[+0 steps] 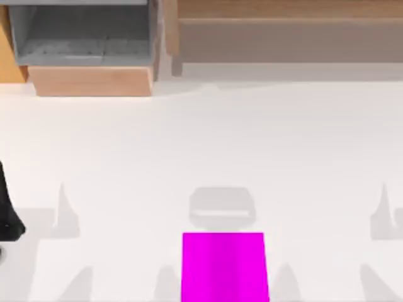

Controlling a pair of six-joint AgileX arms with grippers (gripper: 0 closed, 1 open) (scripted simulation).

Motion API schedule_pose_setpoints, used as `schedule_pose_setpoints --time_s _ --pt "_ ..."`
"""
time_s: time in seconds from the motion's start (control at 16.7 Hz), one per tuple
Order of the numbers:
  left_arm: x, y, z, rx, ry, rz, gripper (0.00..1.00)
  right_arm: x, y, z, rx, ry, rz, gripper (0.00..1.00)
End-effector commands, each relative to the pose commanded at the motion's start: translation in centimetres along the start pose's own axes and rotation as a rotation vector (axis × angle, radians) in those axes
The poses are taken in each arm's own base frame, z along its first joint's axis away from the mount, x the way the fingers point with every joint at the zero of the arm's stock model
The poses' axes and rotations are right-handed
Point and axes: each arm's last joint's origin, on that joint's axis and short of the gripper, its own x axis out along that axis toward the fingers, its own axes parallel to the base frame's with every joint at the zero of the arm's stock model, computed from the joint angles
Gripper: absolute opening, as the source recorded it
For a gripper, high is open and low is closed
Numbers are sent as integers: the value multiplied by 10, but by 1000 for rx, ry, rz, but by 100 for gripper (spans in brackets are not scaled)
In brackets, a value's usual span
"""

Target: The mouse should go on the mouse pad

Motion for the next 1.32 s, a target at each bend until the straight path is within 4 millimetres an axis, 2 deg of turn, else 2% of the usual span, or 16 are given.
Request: schedule_pose_setpoints --time_s 0.18,0.36,0.54,0.72,1.02,1.32 --pt "0 0 1 10 10 2 100 0 0 0 0 0 0 100" --pt "2 2 10 103 98 15 100 0 0 0 0 0 0 100" --pt "9 5 24 287 268 6 100 0 0 0 0 0 0 100" --pt "24 10 37 543 502 -70 100 0 0 0 0 0 0 100" --pt "61 24 43 964 913 -419 100 0 0 0 0 0 0 100" --pt "101 42 41 1174 1141 -874 100 0 0 0 0 0 0 100"
